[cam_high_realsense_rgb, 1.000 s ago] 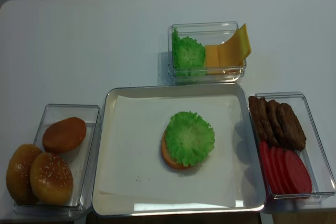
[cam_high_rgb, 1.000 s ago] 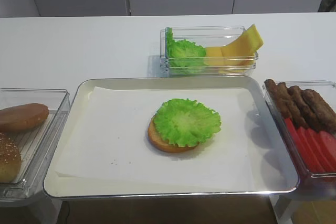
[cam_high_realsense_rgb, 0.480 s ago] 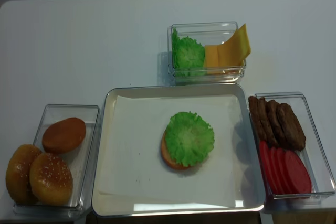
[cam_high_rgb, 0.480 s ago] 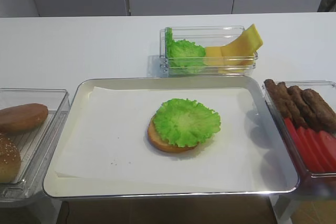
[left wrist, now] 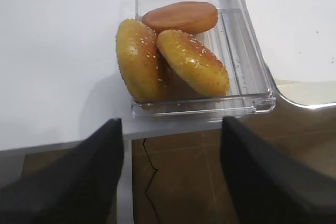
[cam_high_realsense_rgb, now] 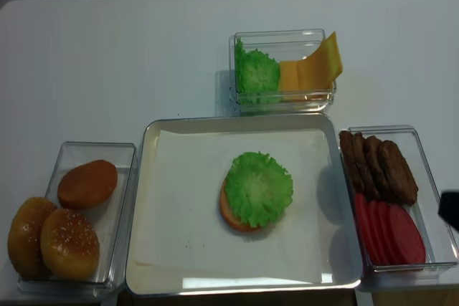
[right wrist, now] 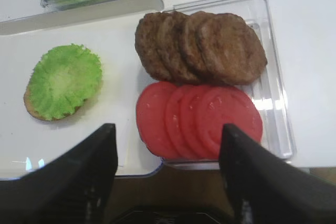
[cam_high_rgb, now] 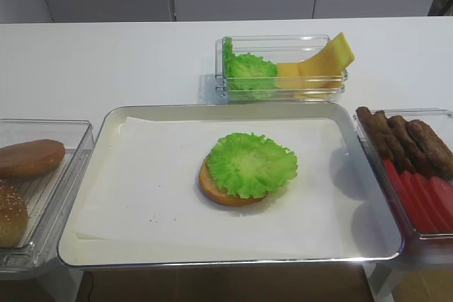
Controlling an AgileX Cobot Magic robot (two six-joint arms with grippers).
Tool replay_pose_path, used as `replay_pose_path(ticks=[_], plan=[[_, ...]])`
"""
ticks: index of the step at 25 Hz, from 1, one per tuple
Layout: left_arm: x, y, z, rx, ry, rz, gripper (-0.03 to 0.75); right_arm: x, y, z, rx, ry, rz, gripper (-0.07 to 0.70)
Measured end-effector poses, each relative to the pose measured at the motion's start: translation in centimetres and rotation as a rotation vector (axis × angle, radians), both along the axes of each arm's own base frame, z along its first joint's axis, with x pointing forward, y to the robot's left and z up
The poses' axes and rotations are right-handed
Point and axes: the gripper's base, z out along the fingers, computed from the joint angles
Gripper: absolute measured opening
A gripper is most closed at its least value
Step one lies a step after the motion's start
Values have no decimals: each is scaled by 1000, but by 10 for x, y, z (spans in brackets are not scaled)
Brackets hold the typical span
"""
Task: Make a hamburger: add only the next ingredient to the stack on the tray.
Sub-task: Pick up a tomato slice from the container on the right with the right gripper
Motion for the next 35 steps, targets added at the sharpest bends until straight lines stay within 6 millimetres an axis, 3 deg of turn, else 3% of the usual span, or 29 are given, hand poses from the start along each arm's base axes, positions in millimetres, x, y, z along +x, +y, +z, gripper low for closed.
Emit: replay_pose_path(ticks=[6, 11, 18, 25, 31, 35], plan=[[0, 0, 0, 0, 0, 0, 434, 44, 7, 23, 34, 50, 43, 460], [0, 0, 0, 0, 0, 0, 434, 72, 25, 27, 45, 109, 113, 439], [0, 0, 0, 0, 0, 0, 434, 99, 60, -1, -99, 263, 163, 433], [0, 0, 0, 0, 0, 0, 434, 109, 96, -39, -349, 398, 193, 433], [0, 0, 0, 0, 0, 0, 434, 117, 109, -64, -463, 494, 207, 428], [0, 0, 0, 0, -2, 0, 434, 119, 108, -70, -498, 533, 195, 372]])
